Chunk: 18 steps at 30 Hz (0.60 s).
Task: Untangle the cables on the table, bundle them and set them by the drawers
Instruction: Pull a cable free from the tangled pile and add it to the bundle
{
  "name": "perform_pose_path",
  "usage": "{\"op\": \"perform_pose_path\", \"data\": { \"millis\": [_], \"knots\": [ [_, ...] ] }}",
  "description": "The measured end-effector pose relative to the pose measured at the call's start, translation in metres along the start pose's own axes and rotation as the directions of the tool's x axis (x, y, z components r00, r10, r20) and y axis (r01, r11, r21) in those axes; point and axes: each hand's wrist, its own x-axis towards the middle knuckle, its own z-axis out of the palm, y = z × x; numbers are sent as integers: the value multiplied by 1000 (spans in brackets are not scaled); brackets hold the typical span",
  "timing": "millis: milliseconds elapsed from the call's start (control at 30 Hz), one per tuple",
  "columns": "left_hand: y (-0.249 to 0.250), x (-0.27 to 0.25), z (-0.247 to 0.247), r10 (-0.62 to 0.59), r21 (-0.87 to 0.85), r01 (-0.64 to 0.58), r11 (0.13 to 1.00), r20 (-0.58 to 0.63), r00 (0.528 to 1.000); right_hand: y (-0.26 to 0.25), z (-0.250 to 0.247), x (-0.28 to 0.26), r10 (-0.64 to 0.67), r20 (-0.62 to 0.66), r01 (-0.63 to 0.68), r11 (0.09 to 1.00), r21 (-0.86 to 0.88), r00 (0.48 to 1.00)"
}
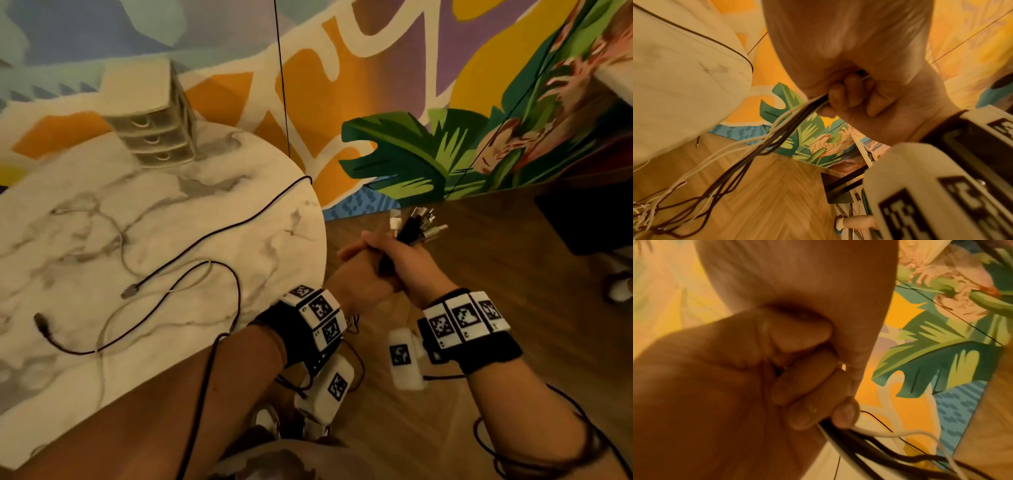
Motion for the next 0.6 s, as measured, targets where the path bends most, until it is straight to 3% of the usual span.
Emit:
{"op": "perform_pose_path", "data": {
  "millis": [100, 200, 233, 300, 367, 500, 600],
  "knots": [
    [-8, -6, -10, 19, 37, -18, 999, -12, 1000, 6, 12, 7, 9, -48, -12, 998, -58, 999],
    [-11, -16, -22, 172, 236, -182, 955, 63, 983, 9, 25, 8, -29, -102, 20, 996, -84, 994],
    [-14, -19, -29, 219, 291, -222, 930, 45, 975, 12, 27, 7, -47, -125, 39, 997, -65, 991],
    [-16, -22, -48, 235, 347, -178, 921, -129, 963, 15, 32, 4, -89, -154, 84, 996, -37, 984],
    [-17, -18, -64, 280, 351, -170, 921, -294, 914, 17, 41, 0, -159, -89, 149, 984, -101, 983],
    [-14, -6, -68, 328, 400, -216, 891, -235, 915, 19, 60, 0, -169, -20, 166, 982, -94, 985],
    [-19, -10, -69, 384, 353, -284, 891, -258, 886, 22, 65, 2, -149, -1, 148, 983, -106, 989]
  ]
}}
